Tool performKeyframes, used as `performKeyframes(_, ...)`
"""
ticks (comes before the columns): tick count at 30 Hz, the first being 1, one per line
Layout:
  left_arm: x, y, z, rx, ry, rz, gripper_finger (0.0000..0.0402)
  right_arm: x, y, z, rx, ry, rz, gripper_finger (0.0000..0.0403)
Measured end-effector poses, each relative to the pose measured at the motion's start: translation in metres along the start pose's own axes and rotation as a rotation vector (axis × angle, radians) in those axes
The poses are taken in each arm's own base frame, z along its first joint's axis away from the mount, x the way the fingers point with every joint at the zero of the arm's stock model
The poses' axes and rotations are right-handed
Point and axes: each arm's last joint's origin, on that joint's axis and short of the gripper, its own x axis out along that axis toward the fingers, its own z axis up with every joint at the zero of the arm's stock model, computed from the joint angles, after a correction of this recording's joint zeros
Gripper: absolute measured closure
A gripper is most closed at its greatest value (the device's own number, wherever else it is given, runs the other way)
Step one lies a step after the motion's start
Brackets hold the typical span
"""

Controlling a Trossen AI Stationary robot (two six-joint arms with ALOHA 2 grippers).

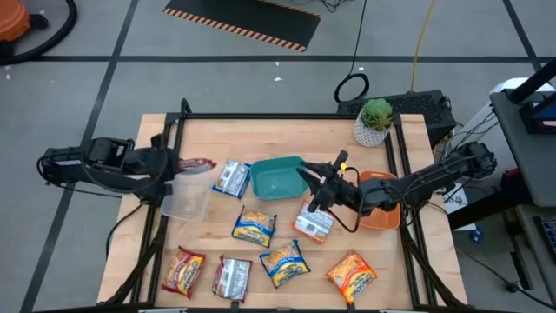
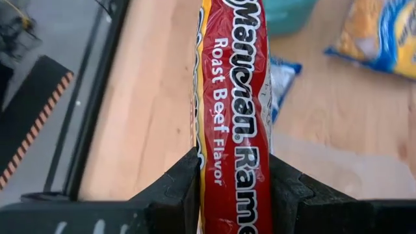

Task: Sort Maruchan noodles
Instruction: Put the top red noodle pack into the transparent bin

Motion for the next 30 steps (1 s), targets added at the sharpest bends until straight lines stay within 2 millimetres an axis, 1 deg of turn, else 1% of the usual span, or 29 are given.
performKeyframes(3,0.002,-0.001,-0.003,0.015,0.029,-0.023,0.0281,0.000,0.000,0.000,-0.008,0.001,-0.003,0.0308)
performKeyframes(8,0.010,-0.004,-0.006,0.113,0.062,-0.038,0.0281,0.000,0.000,0.000,-0.020,-0.001,-0.002,0.0308)
performKeyframes(14,0.022,-0.008,-0.011,0.123,0.117,-0.047,0.0281,0.000,0.000,0.000,-0.042,-0.001,-0.002,0.0308)
performKeyframes(16,0.022,-0.008,-0.009,0.117,0.101,-0.048,0.0281,0.000,0.000,0.000,-0.043,-0.001,-0.001,0.0308)
performKeyframes(22,0.027,-0.011,-0.004,0.129,0.141,-0.047,0.0281,0.000,0.000,0.000,-0.045,-0.001,-0.002,0.0308)
performKeyframes(25,0.036,-0.014,0.002,0.146,0.198,-0.047,0.0281,0.000,0.000,0.000,-0.050,-0.001,-0.002,0.0308)
performKeyframes(30,0.057,-0.022,0.016,0.187,0.331,-0.048,0.0281,0.000,0.000,0.000,-0.051,0.000,-0.002,0.0308)
